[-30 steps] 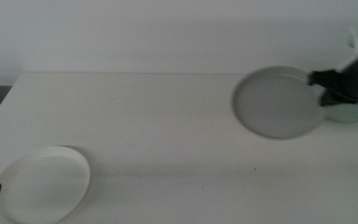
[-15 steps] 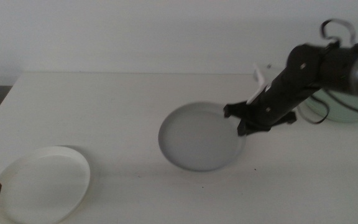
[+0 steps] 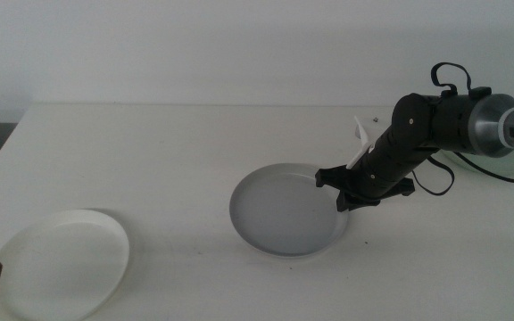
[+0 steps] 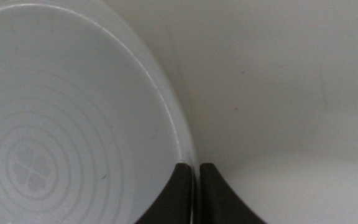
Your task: Stack the three bowls on top of each other.
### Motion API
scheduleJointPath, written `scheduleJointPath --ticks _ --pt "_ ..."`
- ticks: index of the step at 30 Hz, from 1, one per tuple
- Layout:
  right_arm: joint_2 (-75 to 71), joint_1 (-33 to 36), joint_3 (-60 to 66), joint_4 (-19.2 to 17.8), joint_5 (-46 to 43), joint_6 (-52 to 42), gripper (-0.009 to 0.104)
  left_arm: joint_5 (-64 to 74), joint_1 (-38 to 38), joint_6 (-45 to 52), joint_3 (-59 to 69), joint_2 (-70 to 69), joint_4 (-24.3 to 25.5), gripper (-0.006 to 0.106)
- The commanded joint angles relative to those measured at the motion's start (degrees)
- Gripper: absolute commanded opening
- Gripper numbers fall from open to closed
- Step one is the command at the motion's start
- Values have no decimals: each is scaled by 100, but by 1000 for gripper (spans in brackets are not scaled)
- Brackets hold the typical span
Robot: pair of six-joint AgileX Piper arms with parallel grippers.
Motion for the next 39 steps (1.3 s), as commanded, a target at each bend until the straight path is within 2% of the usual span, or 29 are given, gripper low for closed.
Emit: scheduleJointPath --ticks 1,4,9,12,14,22,27,31,39 --pt "-22 3 -43 -160 -21 -10 4 -73 1 -24 -3 -21 7 94" --pt "-43 3 -43 -184 -3 -93 19 -73 1 -24 -3 -21 7 94" --pt "-382 3 -43 -196 7 -237 60 -73 1 -24 -3 -21 7 94" --pt "-861 -56 -203 -563 35 -181 79 -73 1 -24 -3 -21 7 94" --pt "-1165 -215 -488 -824 218 -59 86 -73 1 -24 -3 -21 7 94" --pt "-1011 -1915 -2747 -1315 1869 -44 86 -73 1 -24 -3 -21 7 94" --pt "-224 -2889 -3606 -1341 1999 -92 86 -73 1 -24 -3 -21 7 94" --pt "403 -3409 -4010 -1341 2089 -231 86 -73 1 -24 -3 -21 7 94" --pt "1482 -3818 -4151 -1197 1837 -279 84 -73 1 -24 -3 -21 7 94"
